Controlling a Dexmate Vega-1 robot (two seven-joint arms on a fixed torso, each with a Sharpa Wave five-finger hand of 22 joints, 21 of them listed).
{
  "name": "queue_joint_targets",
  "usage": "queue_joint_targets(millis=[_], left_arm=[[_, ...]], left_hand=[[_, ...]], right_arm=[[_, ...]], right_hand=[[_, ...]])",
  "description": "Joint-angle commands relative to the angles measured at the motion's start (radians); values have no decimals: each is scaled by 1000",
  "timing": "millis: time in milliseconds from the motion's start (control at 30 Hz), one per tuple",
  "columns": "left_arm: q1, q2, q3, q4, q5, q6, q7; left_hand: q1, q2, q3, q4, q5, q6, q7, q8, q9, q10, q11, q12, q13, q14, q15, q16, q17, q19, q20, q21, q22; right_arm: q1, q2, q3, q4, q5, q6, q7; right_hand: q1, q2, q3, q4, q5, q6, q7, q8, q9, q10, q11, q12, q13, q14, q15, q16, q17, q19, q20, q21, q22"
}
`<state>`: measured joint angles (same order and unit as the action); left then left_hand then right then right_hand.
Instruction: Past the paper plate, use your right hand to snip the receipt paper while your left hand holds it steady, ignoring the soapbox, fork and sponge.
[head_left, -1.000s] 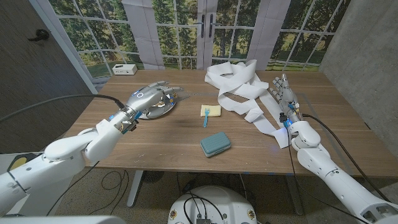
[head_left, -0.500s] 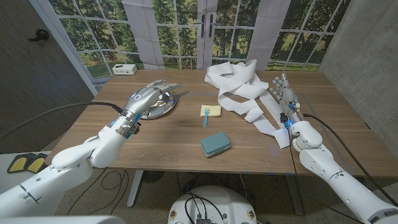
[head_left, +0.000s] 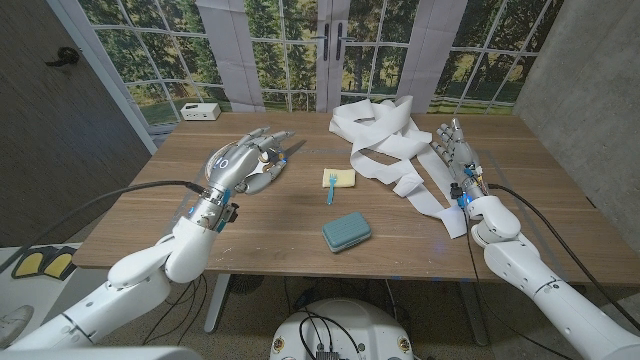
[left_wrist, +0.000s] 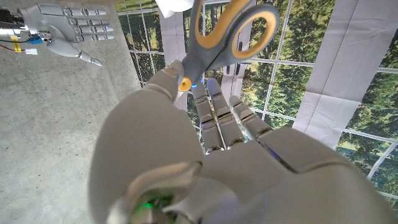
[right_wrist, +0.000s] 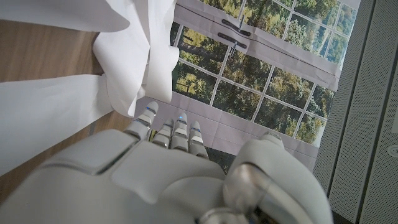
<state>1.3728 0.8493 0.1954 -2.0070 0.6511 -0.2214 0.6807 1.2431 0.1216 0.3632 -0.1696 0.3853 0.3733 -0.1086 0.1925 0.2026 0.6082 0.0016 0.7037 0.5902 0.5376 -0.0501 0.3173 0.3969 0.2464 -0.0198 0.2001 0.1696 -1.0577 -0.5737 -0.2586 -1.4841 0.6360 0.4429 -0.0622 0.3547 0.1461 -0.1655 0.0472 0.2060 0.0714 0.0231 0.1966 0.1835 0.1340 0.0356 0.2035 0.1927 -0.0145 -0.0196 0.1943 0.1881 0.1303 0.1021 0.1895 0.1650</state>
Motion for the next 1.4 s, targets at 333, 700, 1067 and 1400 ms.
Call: queue_joint_targets(millis=[333,700,1067,1400], left_arm=[[-120,-125,114,79,-43,-77,59],[-169,-176,145,127,-124,-126,51],[-195,-216,179,140,-243,-206,-34],[-175,-246,176,127,-288,-233,-78]], left_hand=[[18,1,-11,1,-4,9,-6,0,3,194,-199,12,-1,-5,-186,-3,11,-8,7,-3,5],[19,3,-12,3,-3,8,-4,-1,3,189,-198,17,-8,-15,-183,-16,10,-9,11,-3,6],[16,6,-19,7,-6,12,4,-1,4,180,-201,19,-15,-15,-184,-19,17,-11,17,-3,6],[20,9,-21,6,-9,16,11,0,4,177,-201,22,-20,-15,-185,-19,22,-12,18,-4,6]], right_arm=[[-67,-8,16,-83,-3,4,-26],[-96,-4,25,-113,-19,40,-33],[-167,-21,56,-181,-50,88,-50],[-202,-35,65,-225,-51,90,-36]], right_hand=[[16,-6,10,-4,0,14,-4,1,4,12,5,1,4,7,-19,3,2,9,-4,1,6],[28,-8,17,-13,-1,31,-1,6,4,33,6,7,4,9,-13,2,0,7,-7,0,6],[45,0,30,-22,-1,45,0,9,4,60,-1,16,6,10,-4,3,-1,4,3,-1,6],[54,1,35,-27,-2,48,2,9,4,71,1,19,7,11,-2,3,-1,4,6,-1,6]])
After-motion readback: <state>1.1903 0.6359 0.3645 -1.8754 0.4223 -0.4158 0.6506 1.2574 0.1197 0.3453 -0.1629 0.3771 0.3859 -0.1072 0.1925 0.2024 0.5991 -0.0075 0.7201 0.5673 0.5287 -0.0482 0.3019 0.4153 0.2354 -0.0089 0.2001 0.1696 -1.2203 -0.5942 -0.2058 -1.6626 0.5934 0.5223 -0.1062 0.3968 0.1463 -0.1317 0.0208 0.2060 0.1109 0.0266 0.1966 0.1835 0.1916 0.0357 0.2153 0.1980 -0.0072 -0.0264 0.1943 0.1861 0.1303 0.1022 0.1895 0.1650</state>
